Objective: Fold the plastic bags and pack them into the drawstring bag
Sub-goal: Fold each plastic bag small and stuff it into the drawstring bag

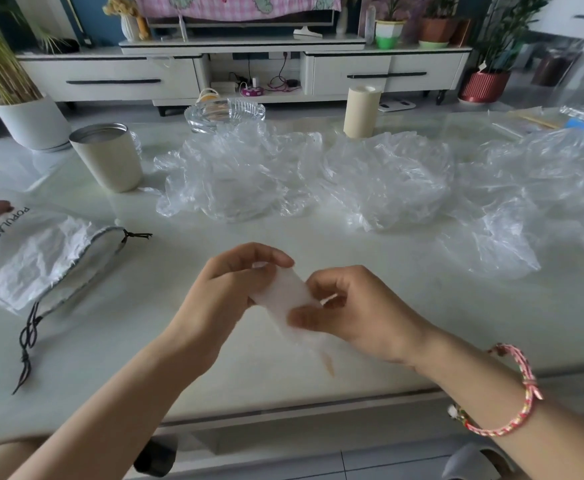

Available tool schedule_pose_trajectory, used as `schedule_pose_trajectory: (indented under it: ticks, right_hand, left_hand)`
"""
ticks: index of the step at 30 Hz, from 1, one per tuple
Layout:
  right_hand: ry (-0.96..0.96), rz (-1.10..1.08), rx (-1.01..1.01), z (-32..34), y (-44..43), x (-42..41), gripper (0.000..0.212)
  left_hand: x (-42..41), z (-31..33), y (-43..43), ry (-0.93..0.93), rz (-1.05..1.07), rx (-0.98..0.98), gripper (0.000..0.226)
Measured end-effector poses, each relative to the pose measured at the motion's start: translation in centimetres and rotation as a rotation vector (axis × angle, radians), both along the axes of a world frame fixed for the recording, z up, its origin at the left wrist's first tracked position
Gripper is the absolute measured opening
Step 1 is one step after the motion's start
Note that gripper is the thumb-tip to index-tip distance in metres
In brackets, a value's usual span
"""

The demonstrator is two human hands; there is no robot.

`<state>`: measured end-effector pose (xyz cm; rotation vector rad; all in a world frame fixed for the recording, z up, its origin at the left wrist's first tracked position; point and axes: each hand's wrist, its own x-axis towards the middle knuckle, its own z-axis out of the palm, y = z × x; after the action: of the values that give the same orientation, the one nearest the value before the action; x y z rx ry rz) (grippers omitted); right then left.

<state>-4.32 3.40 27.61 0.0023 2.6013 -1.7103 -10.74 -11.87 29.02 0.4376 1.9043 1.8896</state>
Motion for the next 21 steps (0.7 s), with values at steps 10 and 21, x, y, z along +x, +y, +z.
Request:
schedule_pose_trajectory:
  ticks: [10,21]
  right_hand:
    - [0.215,-0.164,-0.380,0.0,-1.0,-0.2,0.024]
    - [-0.047,-0.096,-0.457,-0.1,-0.4,-1.5,0.023]
  left_hand:
    - [1.0,-1.6,1.0,-0.223,-0.070,-0.004,0.029]
    - [1.3,-2.1,1.4,0.075,0.006,-0.111,0.017]
